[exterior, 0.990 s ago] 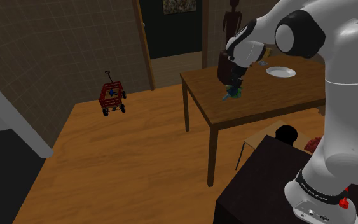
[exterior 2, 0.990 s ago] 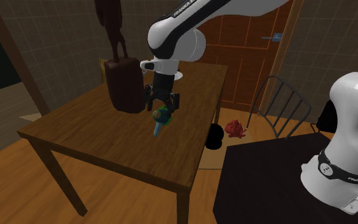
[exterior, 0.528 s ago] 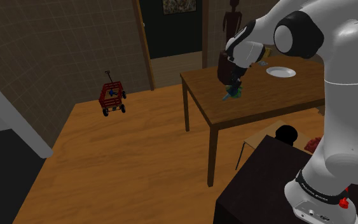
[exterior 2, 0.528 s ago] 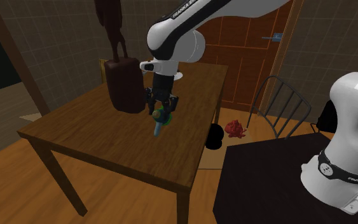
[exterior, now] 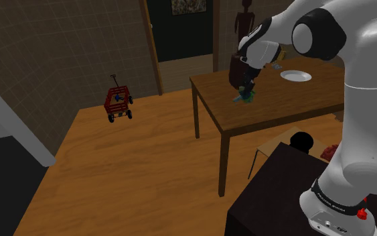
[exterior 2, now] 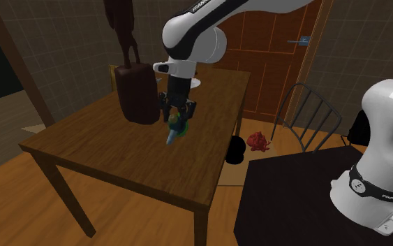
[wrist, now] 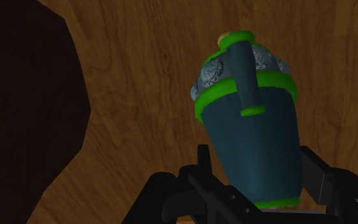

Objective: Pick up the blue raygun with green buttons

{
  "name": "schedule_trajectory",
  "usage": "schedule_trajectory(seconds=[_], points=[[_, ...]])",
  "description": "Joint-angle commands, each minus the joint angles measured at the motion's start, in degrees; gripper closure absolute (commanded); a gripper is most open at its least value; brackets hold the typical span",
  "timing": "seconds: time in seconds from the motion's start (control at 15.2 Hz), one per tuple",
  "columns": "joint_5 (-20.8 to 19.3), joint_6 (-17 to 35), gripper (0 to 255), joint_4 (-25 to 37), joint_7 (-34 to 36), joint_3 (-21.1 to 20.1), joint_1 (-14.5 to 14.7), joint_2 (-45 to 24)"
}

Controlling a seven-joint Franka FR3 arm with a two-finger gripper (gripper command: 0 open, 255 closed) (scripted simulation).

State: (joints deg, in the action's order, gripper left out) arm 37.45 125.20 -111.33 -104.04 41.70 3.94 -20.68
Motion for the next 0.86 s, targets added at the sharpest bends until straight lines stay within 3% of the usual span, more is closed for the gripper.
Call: schedule_trajectory(seconds=[0.0, 0.79], points=[[-0.99, -0.89, 255, 0.42, 0.84, 0.47, 0.31, 0.84], [-5.92, -5.93, 255, 3.31, 5.25, 2.49, 1.81, 5.06]])
